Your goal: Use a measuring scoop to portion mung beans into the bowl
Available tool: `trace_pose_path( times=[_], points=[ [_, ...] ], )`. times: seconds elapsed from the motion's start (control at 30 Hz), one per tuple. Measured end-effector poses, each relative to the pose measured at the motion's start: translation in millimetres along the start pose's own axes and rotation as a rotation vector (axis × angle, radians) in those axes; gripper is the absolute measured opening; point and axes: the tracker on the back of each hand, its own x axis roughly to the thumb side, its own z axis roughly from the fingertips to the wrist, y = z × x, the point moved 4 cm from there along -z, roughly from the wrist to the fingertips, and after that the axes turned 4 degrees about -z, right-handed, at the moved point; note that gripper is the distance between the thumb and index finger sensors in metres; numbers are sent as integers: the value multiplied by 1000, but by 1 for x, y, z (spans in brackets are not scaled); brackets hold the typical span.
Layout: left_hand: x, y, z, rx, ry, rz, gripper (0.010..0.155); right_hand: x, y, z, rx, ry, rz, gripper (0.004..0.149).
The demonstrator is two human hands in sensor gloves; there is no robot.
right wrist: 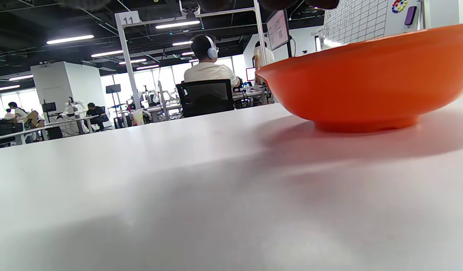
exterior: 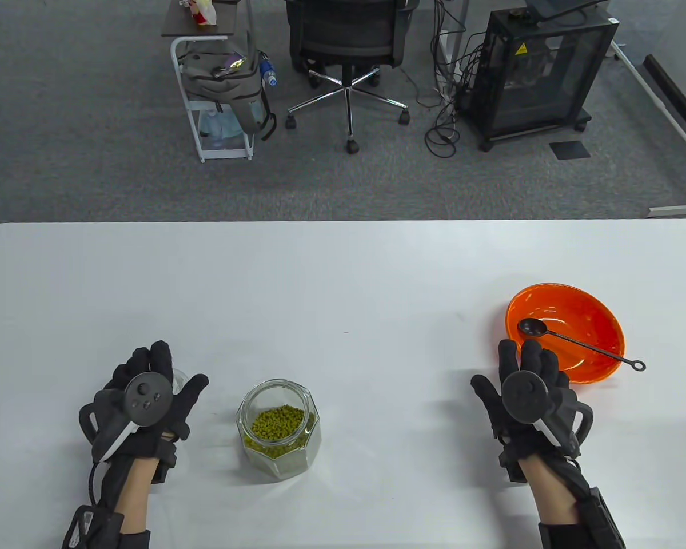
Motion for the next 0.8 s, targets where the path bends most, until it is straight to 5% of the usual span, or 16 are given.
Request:
trace_pose_path(
  times=[0.4, 0.8],
  points=[
    [-4, -1, 0, 7, -5, 34, 90, -56, -41, 5, -257, 345, -62, 74],
    [-8, -4, -1, -16, 7, 43, 90, -116, -23, 1, -118, 656, -97, 68]
  ],
)
